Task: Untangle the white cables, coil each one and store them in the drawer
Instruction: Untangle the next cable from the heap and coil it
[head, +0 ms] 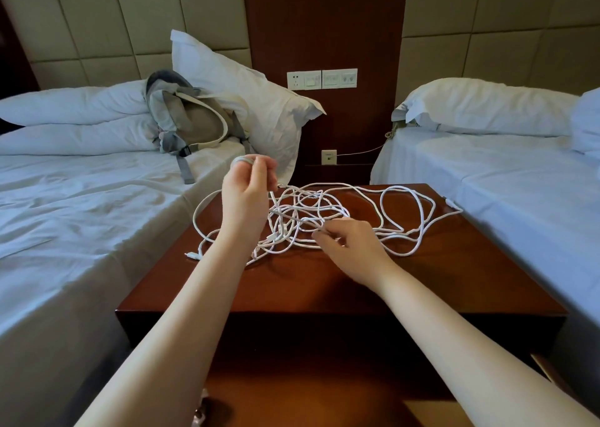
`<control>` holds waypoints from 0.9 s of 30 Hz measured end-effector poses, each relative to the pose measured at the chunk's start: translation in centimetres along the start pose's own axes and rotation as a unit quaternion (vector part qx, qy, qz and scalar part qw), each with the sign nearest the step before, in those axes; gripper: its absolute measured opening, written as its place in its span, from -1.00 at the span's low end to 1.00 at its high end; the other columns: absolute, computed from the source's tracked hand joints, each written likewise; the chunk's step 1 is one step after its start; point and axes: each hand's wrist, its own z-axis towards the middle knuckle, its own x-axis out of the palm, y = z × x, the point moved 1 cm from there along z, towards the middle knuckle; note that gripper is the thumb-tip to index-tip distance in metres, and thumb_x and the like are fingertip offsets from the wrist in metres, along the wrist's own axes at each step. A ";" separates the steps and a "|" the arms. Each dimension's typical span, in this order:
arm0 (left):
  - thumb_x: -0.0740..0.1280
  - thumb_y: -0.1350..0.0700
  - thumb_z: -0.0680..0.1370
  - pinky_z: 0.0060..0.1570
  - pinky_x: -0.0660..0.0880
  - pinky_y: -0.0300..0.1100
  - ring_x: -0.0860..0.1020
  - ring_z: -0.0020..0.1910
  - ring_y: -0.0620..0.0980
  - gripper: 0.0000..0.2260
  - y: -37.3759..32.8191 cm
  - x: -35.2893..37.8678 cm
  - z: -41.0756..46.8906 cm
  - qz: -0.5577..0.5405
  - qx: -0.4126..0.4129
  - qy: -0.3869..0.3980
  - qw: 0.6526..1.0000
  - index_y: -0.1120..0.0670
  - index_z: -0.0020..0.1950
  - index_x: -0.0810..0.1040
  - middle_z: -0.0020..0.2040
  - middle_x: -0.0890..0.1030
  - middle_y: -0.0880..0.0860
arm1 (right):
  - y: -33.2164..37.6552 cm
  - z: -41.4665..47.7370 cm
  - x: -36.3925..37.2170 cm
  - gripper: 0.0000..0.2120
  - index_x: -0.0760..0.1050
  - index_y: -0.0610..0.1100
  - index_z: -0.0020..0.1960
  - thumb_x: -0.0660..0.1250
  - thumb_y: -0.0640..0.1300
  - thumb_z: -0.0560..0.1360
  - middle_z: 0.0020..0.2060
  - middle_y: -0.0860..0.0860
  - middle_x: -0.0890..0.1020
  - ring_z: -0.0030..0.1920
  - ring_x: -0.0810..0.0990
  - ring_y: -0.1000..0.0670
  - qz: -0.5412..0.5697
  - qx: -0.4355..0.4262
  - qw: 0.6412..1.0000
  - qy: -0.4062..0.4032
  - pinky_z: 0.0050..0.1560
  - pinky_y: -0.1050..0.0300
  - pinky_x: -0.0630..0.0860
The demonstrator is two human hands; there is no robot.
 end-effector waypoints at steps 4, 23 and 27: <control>0.16 0.25 0.59 -0.18 0.35 -0.39 0.45 -0.26 -0.17 -0.74 0.4 0.4 -0.9 0.204 0.110 0.023 0.972 0.14 -0.27 0.50 -0.28 0.52 -0.01 | 0.0 0.0 -1.2 -0.71 0.45 -0.18 -0.33 0.28 -0.12 0.55 -0.41 -0.10 0.49 -0.36 0.41 0.10 0.097 0.011 0.992 -0.080 -0.29 0.16 0.33; 0.14 0.00 0.55 -0.53 0.11 -0.30 0.16 -0.58 -0.11 -0.65 -0.9 3.9 -3.8 -0.074 -0.204 0.471 0.855 0.16 -0.38 0.37 -0.57 0.24 -0.03 | 2.3 1.3 -5.4 -0.90 0.52 0.00 -0.09 0.28 -0.16 0.57 -0.19 0.02 0.59 -0.28 0.49 0.16 0.163 -0.072 0.960 -0.215 -0.29 0.36 0.42; 0.09 0.11 0.48 -0.51 0.12 -0.28 0.16 -0.56 -0.12 -0.71 -1.8 3.6 -4.0 -0.191 -0.226 0.527 0.797 0.12 -0.40 0.43 -0.55 0.24 -0.04 | 1.9 1.0 -4.9 -0.87 0.51 -0.01 -0.11 0.24 -0.13 0.59 -0.44 0.15 0.49 -0.46 0.34 0.16 0.192 -0.052 0.963 -0.182 -0.40 0.33 0.30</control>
